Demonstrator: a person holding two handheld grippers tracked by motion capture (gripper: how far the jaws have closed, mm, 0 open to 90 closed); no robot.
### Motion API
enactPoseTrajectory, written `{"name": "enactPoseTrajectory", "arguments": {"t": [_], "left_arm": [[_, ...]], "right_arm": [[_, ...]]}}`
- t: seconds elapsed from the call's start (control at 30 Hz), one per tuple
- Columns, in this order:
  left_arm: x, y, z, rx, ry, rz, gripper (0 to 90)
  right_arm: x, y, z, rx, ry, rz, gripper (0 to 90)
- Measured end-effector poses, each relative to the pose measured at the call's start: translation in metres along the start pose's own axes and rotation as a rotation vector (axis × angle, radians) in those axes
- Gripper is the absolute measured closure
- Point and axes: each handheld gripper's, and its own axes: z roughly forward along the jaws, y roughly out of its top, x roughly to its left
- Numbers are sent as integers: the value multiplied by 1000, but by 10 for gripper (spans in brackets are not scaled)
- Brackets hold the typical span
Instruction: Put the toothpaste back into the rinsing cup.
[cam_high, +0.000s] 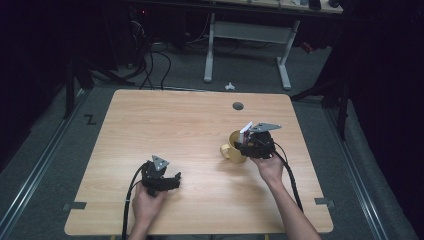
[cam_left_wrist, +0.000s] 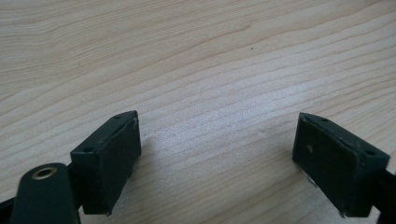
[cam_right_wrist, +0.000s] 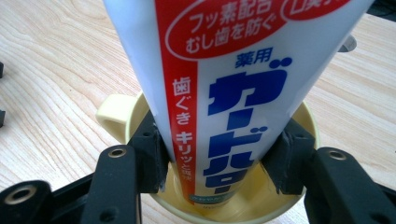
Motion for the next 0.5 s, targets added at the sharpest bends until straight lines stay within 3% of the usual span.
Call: {"name": "enactPoseTrajectory", "arguments": {"t": [0.5], "left_arm": [[0,0,0,0,0,0,157]], "right_arm": [[-2,-2,5,13,-16,-2,466]]}}
